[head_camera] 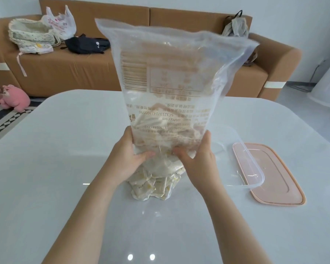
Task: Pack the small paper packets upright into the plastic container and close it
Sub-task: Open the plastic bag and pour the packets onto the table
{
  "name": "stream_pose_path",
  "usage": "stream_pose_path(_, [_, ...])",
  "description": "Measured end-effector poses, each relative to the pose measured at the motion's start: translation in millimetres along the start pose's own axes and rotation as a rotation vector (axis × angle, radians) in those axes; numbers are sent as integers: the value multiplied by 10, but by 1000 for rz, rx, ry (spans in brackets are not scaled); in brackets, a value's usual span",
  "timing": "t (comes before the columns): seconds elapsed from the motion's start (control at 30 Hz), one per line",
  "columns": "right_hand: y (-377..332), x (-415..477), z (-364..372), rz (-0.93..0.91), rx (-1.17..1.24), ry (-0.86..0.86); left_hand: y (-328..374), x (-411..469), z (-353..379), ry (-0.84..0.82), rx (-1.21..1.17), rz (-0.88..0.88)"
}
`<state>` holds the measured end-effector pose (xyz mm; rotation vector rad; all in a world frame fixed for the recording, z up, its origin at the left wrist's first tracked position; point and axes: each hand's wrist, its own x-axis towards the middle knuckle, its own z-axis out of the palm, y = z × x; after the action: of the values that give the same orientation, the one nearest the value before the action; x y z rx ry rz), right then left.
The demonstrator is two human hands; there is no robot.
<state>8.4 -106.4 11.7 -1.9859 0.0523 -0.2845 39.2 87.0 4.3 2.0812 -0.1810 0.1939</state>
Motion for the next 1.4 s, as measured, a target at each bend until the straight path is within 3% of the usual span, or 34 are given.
stream_pose_path(0.13, [57, -31, 65, 49, -2, -70, -17, -51, 62, -47, 20, -30])
stream_pose_path(0.33, [-98, 1, -38, -42, -19, 56, 139, -16, -5, 121, -14, 44])
stream_pose_path(0.5, [-45, -37, 32, 5, -55, -8, 77, -57, 81, 5, -6, -36])
stream_pose_path(1.0, [-164, -77, -62, 4, -28, 12, 128, -40, 48, 109, -60, 30])
stream_pose_path(1.4, [-118, -4, -284, -87, 19, 136, 215, 34, 52, 321, -125, 71])
